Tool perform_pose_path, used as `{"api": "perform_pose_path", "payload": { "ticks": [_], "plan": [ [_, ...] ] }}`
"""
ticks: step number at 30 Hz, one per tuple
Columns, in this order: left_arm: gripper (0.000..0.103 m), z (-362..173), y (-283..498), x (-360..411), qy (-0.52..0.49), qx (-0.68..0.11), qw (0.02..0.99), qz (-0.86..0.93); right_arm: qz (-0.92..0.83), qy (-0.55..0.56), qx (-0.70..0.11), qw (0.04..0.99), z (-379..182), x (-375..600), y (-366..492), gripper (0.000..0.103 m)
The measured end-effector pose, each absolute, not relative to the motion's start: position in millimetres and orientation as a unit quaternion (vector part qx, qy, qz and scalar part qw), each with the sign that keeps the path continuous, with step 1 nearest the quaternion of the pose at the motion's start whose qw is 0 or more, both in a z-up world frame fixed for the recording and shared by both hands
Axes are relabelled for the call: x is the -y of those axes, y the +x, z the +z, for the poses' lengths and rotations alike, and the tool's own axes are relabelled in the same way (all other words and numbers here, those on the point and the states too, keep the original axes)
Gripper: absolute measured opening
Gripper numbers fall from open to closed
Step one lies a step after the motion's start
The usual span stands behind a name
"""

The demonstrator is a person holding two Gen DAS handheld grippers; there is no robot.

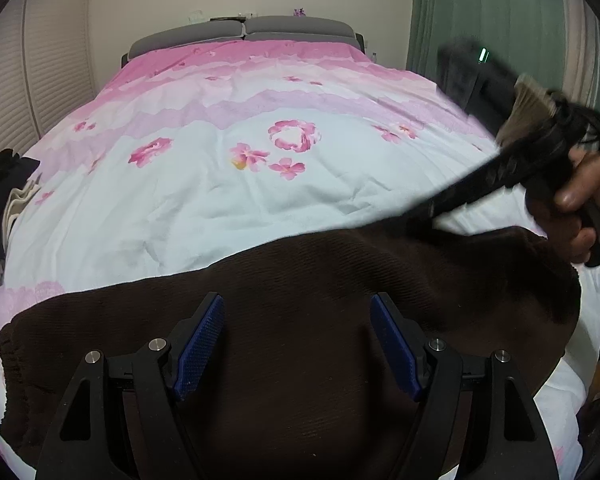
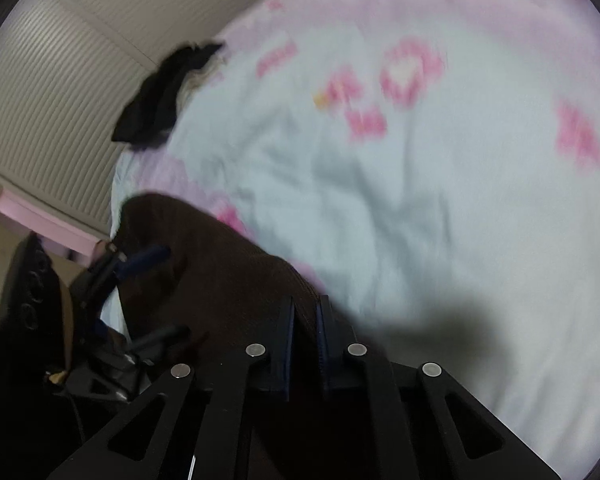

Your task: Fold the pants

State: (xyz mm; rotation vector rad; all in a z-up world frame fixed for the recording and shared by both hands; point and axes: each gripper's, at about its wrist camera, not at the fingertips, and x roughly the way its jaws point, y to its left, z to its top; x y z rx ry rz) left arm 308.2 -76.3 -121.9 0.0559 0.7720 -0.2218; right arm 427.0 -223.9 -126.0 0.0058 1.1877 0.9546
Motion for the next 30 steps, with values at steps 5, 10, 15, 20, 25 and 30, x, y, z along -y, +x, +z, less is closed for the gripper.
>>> {"api": "perform_pose_path", "payload": {
  "ticks": [5,10,15,20,25,30],
  "plan": [
    [0.075,-125.3,309.1,75.9,0.029,-0.375,0.921,-0.105,0.404,-0.068,-0.499,0.764,-117.7,208.7,432.5,0.009],
    [0.075,-134.7,312.2,73.9,0.033,-0.381,0.919,-0.094,0.364,-0.086,-0.516,0.771,-167.7,205.6,445.7,0.029],
    [0.075,-135.5,311.5,69.3,0.031,-0.385,0.918,-0.086,0.325,-0.006,-0.510,0.796,-156.5,241.4,453.0,0.040],
    [0.075,-122.2,300.9,71.8,0.024,-0.372,0.924,-0.088,0.257,0.045,-0.456,0.851,-109.7,294.7,400.7,0.044],
    [0.075,-108.0,285.6,95.8,0.034,-0.349,0.931,-0.104,0.131,0.108,-0.379,0.910,-80.9,359.2,309.3,0.076],
    [0.077,-101.8,278.6,125.7,0.027,-0.338,0.934,-0.116,0.028,0.214,-0.348,0.912,-93.7,410.1,242.6,0.083]
  ]
}}
